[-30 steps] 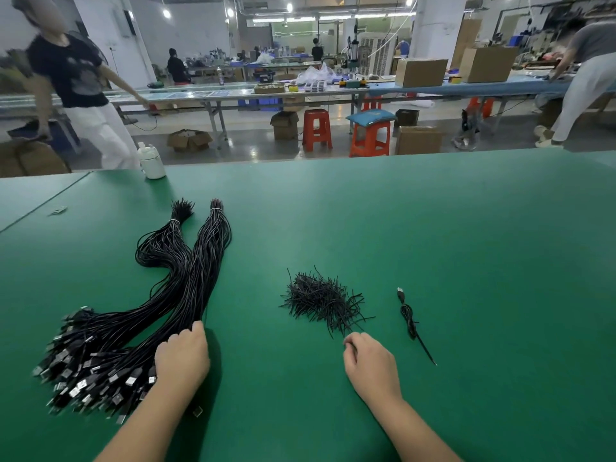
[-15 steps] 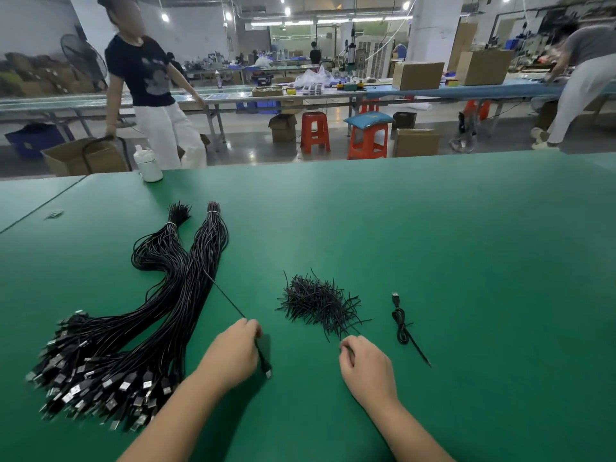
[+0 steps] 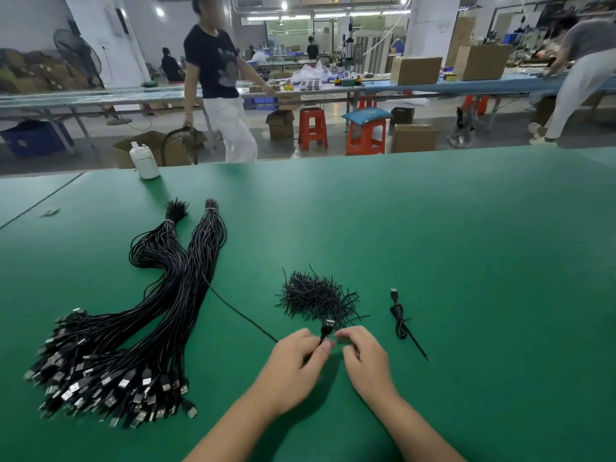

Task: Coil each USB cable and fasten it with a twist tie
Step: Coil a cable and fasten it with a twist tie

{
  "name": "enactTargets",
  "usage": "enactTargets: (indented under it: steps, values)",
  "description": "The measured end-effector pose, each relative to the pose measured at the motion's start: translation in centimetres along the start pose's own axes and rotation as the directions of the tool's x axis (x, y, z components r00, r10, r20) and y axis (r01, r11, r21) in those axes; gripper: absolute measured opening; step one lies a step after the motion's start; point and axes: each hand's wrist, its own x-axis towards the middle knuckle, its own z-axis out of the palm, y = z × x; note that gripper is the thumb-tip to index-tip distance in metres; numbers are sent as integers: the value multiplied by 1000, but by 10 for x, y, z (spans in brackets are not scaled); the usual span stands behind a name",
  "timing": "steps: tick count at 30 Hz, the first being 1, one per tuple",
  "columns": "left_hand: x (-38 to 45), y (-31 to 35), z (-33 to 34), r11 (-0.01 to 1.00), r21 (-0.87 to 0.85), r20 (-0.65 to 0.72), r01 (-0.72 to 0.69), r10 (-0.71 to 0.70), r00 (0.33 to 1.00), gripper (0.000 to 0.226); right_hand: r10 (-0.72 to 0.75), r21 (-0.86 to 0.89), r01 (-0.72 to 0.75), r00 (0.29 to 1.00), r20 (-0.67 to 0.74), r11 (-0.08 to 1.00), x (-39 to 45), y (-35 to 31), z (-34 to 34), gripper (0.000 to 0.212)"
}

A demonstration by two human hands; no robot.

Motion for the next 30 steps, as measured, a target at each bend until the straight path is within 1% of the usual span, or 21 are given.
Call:
enactTargets:
  steps: [1,2,3,4,5,6,8,9,11,13,15,17,19,21,23,25,26,27,28,29,30]
  values:
    - [1,4,3,993,-105,-23,61,-64,998,37,32,138,-34,999,12,990,-1,-7,-2,35]
    - [2,6,5,974,-195,-30,116,-124,992,35,66,281,-76,997,46,957,-4,-14,-4,35]
    - [4,9,5,952,-265,-34,156,-171,985,34,89,396,-120,991,97,910,-6,-22,-4,32]
    - [6,10,5,930,-319,-49,183,-209,977,31,100,460,-159,984,151,874,-8,-30,-4,28]
    - [8,10,5,916,-348,-78,198,-239,968,28,98,473,-184,975,200,862,-9,-37,-4,24]
    - [10,9,5,908,-367,-108,204,-259,960,27,83,451,-188,966,243,872,-10,-44,-5,22]
    - [10,8,3,880,-433,-135,195,-278,951,25,15,386,-134,955,295,913,-12,-54,-7,28]
    - [10,9,1,852,-485,-121,196,-287,950,26,-14,365,-104,952,307,925,-12,-59,-8,32]
    - [11,9,-5,810,-540,-42,229,-298,954,28,-42,360,-81,946,323,929,-12,-65,-12,33]
    - [11,7,-11,799,-529,71,286,-294,953,35,-56,363,-75,939,338,929,-13,-69,-14,33]
    - [10,2,-14,766,-553,150,327,-295,944,43,-75,344,-55,933,353,937,-15,-72,-15,35]
    - [8,-1,-15,756,-569,187,324,-266,946,45,-91,354,-54,921,380,934,-17,-75,-14,37]
    - [6,-4,-15,752,-586,190,304,-237,953,46,-103,376,-66,905,412,924,-18,-77,-12,39]
    - [6,-5,-15,769,-567,172,294,-238,956,47,-98,395,-98,889,446,913,-20,-79,-10,41]
    - [5,-6,-17,815,-518,106,261,-242,964,47,-57,429,-191,863,501,883,-22,-79,-8,40]
    - [6,-6,-21,836,-505,-22,215,-262,965,46,-12,424,-280,823,568,862,-24,-77,-7,39]
    - [9,-5,-23,815,-549,-111,184,-289,951,45,3,406,-305,803,596,861,-26,-75,-6,39]
    - [14,-5,-27,752,-647,-199,127,-328,924,43,18,388,-324,786,617,863,-27,-72,-6,40]
    - [19,-7,-32,637,-770,-257,43,-370,893,41,34,371,-337,777,628,865,-28,-70,-5,39]
    - [25,-9,-38,477,-878,-254,-39,-396,882,40,52,359,-349,776,628,866,-29,-69,-4,39]
    - [29,-12,-45,301,-951,-199,-78,-397,896,41,70,355,-357,783,618,864,-28,-68,-3,38]
